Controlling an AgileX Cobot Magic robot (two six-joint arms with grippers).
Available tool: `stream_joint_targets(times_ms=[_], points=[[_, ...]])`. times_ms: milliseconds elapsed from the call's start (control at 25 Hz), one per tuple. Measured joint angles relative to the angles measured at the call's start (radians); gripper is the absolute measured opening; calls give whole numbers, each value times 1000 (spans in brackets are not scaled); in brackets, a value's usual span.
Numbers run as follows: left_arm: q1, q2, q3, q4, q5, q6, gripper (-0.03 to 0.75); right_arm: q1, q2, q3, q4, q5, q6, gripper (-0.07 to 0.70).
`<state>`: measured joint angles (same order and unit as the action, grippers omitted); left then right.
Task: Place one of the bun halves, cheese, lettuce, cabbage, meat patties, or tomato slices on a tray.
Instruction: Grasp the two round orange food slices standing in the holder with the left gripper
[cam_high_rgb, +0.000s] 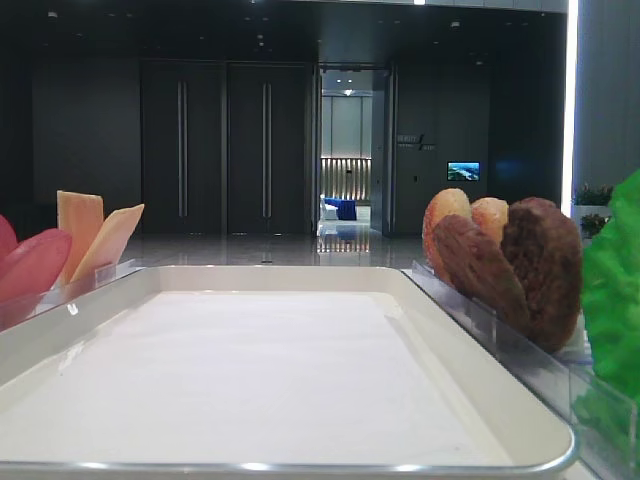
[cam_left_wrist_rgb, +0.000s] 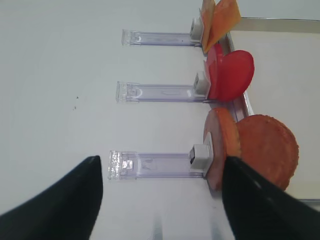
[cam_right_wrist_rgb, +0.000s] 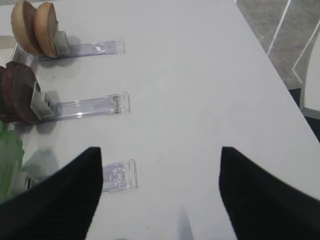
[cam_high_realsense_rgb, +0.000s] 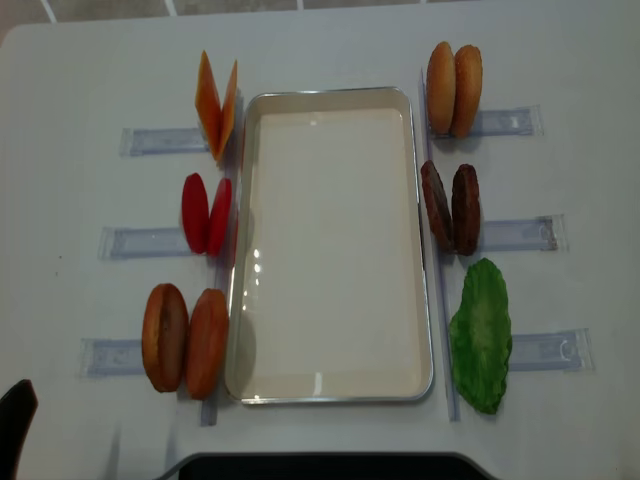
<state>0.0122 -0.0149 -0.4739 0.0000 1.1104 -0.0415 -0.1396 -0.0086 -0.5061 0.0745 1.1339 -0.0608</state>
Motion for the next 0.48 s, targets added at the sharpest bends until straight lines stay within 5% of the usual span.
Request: stream_joint_targets(times_ms=[240,480], points=[[0,46,-13,0,10,-1,538,0,0,0,0,0,0,472],[0,377,-106,0,8,-65,538,0,0,0,0,0,0,472]])
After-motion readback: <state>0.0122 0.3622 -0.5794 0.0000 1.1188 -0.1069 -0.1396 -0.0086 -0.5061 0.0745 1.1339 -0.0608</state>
